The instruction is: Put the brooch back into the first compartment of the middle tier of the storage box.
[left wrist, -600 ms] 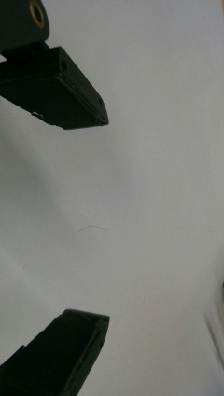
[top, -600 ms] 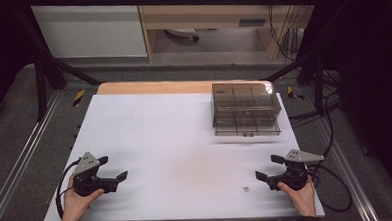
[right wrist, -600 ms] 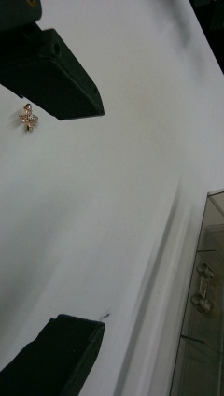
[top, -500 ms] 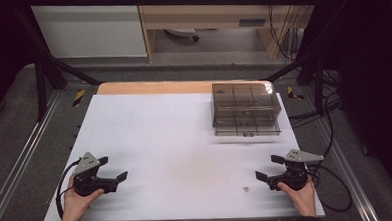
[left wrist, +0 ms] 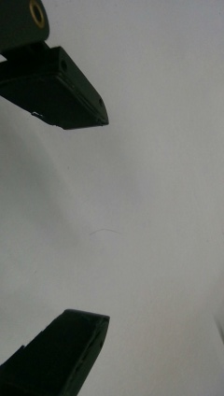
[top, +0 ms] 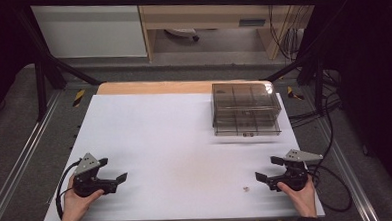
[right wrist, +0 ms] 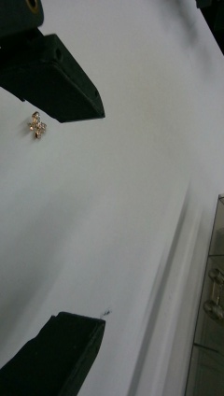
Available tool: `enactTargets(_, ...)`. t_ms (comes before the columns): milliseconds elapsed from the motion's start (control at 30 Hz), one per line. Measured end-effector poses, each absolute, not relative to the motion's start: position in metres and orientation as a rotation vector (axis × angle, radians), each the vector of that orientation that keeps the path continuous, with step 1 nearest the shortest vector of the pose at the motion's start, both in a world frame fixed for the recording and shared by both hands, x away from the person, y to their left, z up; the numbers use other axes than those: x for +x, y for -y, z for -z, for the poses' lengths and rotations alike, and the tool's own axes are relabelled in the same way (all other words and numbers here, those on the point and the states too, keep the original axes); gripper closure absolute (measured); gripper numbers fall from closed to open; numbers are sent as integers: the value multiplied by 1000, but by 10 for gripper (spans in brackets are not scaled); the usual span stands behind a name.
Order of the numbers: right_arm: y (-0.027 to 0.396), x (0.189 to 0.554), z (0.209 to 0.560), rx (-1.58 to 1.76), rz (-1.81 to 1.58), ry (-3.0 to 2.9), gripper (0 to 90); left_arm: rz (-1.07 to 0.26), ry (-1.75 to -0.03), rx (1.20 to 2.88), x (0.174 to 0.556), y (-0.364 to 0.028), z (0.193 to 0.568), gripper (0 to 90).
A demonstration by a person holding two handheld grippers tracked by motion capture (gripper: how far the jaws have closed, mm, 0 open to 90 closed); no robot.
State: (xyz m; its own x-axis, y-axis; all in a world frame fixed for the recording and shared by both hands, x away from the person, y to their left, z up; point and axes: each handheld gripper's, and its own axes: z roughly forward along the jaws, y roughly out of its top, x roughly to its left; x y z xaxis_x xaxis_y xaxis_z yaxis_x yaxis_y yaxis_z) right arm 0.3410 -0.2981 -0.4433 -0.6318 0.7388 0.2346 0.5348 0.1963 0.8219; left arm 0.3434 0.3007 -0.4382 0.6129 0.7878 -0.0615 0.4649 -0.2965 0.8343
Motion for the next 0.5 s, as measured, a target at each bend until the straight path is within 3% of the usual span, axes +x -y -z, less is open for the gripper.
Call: enactTargets(500,275,338,447,1218,-1372,-2427,165,-460,-997,1948,343,-303,439,43)
